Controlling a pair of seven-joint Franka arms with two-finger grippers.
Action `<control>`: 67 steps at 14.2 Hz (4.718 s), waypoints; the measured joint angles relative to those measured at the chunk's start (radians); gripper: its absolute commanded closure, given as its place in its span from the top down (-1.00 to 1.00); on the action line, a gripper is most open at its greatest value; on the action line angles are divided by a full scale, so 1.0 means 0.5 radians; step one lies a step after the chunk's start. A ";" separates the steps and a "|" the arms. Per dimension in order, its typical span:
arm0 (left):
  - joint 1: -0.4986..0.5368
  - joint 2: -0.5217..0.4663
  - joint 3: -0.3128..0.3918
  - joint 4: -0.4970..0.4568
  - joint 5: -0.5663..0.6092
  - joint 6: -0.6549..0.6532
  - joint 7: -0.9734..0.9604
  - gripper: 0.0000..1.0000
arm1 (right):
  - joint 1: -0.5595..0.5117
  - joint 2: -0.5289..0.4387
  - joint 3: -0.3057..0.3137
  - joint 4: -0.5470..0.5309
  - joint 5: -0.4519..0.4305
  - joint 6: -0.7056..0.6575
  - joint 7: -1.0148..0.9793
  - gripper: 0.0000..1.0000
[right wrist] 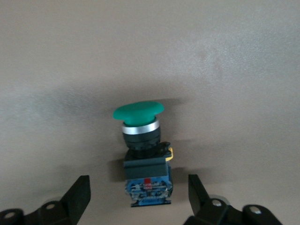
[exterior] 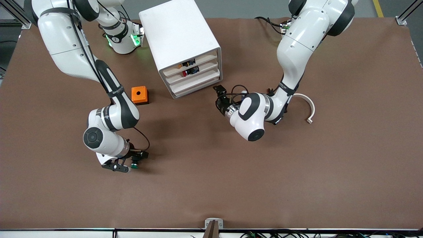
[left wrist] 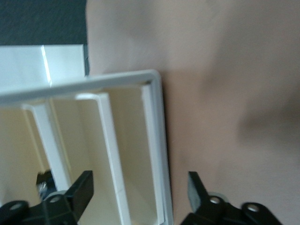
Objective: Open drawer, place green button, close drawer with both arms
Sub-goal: 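Lift the button with the right gripper while the left gripper reaches the drawer, then pull the drawer open with the left gripper while the right gripper brings the button, then lower the button into the open drawer and open the right gripper, then withdraw the right gripper while the left gripper moves to the drawer front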
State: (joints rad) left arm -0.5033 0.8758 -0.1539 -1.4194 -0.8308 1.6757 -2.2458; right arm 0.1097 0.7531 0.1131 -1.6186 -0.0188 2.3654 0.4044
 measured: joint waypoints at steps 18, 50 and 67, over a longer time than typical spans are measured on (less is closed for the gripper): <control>-0.262 0.080 -0.001 0.009 -0.168 0.061 -0.138 -0.67 | 0.006 -0.081 0.002 0.122 -0.011 -0.263 0.229 -0.91; 0.263 -0.056 0.030 0.295 0.513 0.328 0.647 0.99 | 0.630 -0.526 0.677 -0.323 -0.254 -0.254 3.265 -0.59; 0.336 -0.296 0.028 0.282 1.145 0.075 2.707 0.99 | 0.199 -0.810 0.655 0.131 -0.266 -1.004 2.250 1.00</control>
State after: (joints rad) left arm -0.3352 0.7278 -0.1398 -1.2783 -0.2583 1.7130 -0.8924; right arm 0.2091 0.3480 0.4404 -1.5529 -0.1520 1.8636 1.5292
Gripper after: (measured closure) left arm 0.000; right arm 0.000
